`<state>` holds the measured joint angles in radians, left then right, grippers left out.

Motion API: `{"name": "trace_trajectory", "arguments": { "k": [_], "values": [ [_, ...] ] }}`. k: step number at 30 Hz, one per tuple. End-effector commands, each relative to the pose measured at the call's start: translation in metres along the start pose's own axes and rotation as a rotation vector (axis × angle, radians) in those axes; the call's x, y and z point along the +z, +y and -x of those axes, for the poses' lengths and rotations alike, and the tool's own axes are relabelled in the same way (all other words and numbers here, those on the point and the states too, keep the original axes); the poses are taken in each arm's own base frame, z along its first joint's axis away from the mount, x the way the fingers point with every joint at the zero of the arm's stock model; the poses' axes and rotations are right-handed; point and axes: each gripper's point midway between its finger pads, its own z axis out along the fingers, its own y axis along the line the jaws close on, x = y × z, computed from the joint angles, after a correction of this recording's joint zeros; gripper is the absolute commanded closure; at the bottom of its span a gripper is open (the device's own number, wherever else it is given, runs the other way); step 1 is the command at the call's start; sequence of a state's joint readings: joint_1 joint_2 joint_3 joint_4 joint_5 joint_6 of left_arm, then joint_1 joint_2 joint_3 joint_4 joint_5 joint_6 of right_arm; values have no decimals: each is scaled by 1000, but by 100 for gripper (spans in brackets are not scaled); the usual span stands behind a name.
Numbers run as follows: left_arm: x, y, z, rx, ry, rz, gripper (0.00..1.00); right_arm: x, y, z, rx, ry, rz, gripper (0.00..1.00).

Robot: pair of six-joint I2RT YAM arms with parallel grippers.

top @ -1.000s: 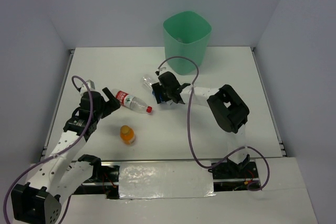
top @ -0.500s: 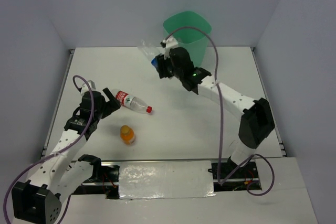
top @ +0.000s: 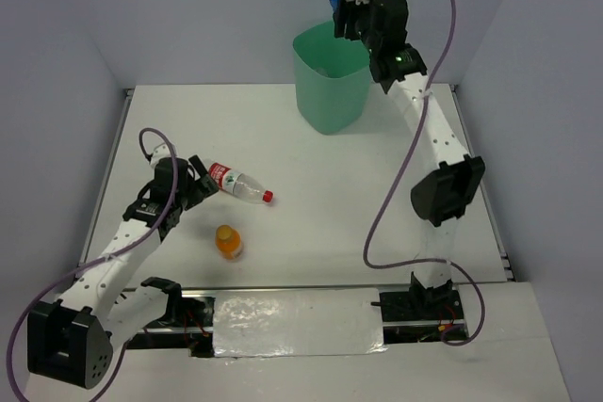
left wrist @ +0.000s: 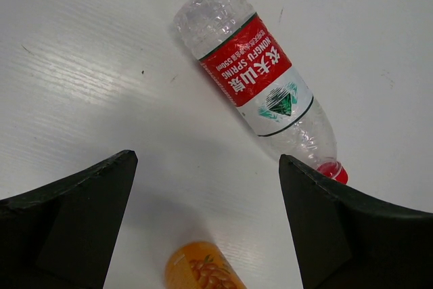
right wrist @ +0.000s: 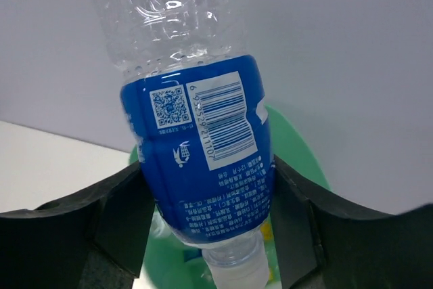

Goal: Put the plastic bottles in the bin

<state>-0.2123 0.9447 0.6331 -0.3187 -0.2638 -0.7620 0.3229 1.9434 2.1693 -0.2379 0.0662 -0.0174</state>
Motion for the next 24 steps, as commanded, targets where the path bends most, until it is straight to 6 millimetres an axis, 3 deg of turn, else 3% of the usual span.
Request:
{"name": "trace_trajectory", "arguments": {
  "k": [1, 2, 4, 6, 7, 8, 9, 11, 13, 14, 15, 16, 17, 18, 19, 20, 21, 22, 24],
  "values": [
    [0, -19, 26, -16, -62, -45, 1, 34, 3, -33, -45, 70, 41, 32],
    [3, -20, 26, -17, -56, -41, 1, 37, 3, -27, -52, 51, 41, 25],
    [4, -22, 26, -20, -51, -45, 1, 40, -2, -36, -58, 69, 16, 18],
    [7, -23, 27, -19, -46, -39, 1, 38, -3, -50, -37, 97, 5, 1],
    [8, -23, 26, -19, -44, -37, 1, 30, -3, -38, -34, 76, 7, 0],
    [10, -22, 26, -18, -43, -30, 1, 28, -2, -46, -31, 81, 11, 0],
    [10, -23, 26, -17, -40, -32, 1, 18, -1, -29, -32, 50, 19, 0],
    [14, -26, 25, -16, -34, -42, 1, 9, 0, -24, -34, 49, 28, 0],
    [16, -28, 25, -27, -31, -41, 1, -7, 2, -5, -33, 33, 41, 0],
    [20, -28, 24, -31, -21, -36, 1, -15, 3, -7, -27, 52, 50, 0],
    [21, -29, 23, -37, -19, -35, 1, -31, 3, 11, -14, 26, 50, 0],
    [26, -29, 21, -48, -11, -26, 1, -36, 6, -7, -12, 61, 66, 0],
    [27, -31, 24, -57, -12, -26, 1, -44, 7, -11, -3, 63, 83, 0],
    [29, -32, 25, -64, -11, -20, 1, -69, 12, 11, 7, 9, 103, 0],
    [31, -35, 26, -80, -10, -19, 1, -74, 10, -34, 15, 90, 98, 0],
    [37, -37, 27, -87, -2, -13, 1, -83, 11, -31, 61, 50, 98, 0],
    [40, -39, 27, -102, 7, -7, 1, -108, 11, -12, 80, -9, 100, 0],
    [46, -38, 23, -108, 28, 10, 1, -115, 10, -52, 100, 58, 95, 0],
    [52, -41, 25, -130, 30, 21, 1, -144, 13, -44, 155, 3, 107, 0]
  ]
}}
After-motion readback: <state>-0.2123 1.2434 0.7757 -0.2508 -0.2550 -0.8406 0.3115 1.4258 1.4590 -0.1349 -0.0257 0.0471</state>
